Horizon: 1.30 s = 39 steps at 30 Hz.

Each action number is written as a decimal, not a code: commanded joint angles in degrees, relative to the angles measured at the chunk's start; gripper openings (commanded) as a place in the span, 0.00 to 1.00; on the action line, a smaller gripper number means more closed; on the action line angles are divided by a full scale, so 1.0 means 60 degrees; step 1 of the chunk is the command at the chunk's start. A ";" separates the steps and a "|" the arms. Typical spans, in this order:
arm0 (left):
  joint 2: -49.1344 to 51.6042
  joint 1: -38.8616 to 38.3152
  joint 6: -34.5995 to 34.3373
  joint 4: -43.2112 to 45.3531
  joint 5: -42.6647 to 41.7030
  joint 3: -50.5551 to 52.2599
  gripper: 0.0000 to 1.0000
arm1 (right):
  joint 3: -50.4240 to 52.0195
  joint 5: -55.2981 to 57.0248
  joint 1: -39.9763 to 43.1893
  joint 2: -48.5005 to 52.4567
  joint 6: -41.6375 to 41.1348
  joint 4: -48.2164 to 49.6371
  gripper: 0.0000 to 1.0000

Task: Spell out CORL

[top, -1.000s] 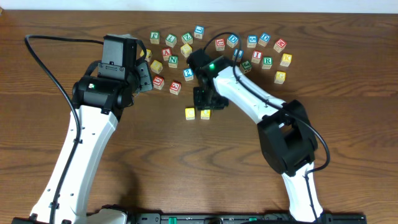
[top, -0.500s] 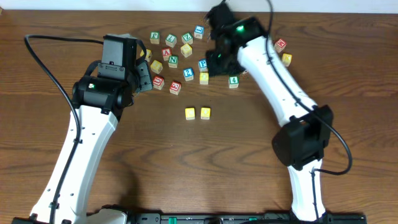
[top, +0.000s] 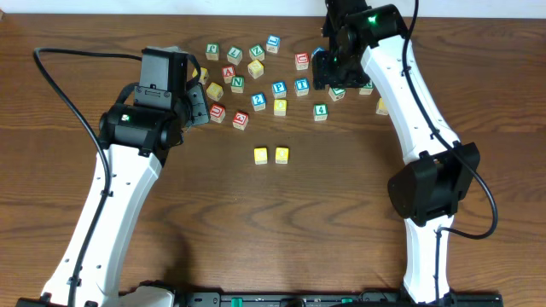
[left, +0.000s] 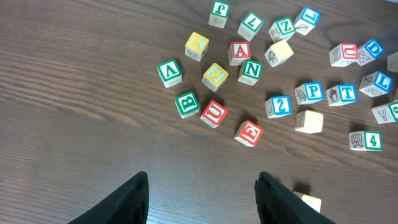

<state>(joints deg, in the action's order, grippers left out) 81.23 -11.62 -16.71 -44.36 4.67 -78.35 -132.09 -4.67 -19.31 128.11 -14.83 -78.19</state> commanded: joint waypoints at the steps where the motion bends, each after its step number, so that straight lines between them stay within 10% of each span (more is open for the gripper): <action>1: 0.0073 0.0058 -0.0091 0.0007 0.0087 -0.0106 0.55 | -0.0029 0.0004 0.0033 -0.0208 0.0127 0.0069 0.59; 39: 0.0073 0.0058 -0.0084 -0.0055 0.0091 -0.0106 0.55 | -0.0025 0.0885 0.0044 -0.0200 -0.0146 0.1111 0.67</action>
<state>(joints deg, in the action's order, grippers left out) 81.23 -11.62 -16.71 -44.62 4.67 -78.35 -132.09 -1.43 -19.33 128.11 -14.85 -72.25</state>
